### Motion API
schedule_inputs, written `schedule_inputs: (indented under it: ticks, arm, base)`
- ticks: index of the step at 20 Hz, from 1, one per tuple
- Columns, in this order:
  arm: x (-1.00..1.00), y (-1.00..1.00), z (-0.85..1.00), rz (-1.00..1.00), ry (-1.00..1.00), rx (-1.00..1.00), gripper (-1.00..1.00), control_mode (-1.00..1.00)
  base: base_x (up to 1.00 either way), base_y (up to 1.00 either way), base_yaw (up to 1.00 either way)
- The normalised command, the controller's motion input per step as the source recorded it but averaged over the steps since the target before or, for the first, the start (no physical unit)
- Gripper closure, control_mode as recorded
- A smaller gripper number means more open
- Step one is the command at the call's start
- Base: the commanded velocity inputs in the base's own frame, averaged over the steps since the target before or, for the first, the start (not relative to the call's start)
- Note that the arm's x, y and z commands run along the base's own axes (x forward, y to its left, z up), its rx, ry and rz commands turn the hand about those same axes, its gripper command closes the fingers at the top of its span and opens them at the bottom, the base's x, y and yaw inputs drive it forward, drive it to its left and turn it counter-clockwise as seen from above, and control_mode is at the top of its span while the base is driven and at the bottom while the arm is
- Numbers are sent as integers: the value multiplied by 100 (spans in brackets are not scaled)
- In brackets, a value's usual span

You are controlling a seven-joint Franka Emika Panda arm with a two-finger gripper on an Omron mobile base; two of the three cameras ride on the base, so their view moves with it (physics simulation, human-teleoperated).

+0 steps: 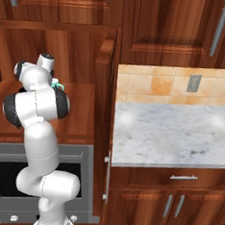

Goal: Pick the mug on the counter and place it in the cabinet with the handle facing the right, like the mugs already inside.

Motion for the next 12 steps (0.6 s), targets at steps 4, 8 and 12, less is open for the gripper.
schedule_inputs:
  ticks: [4,8,12]
  arm:
    - [-3,5,-10,-3,0,0,-100,-100]
    - [-3,3,-7,-2,-1,0,-100,-100]
    - [-8,-2,-3,-2,0,0,-100,-100]
  base:
    - [0,0,0]
    - [0,0,0]
    - [0,0,0]
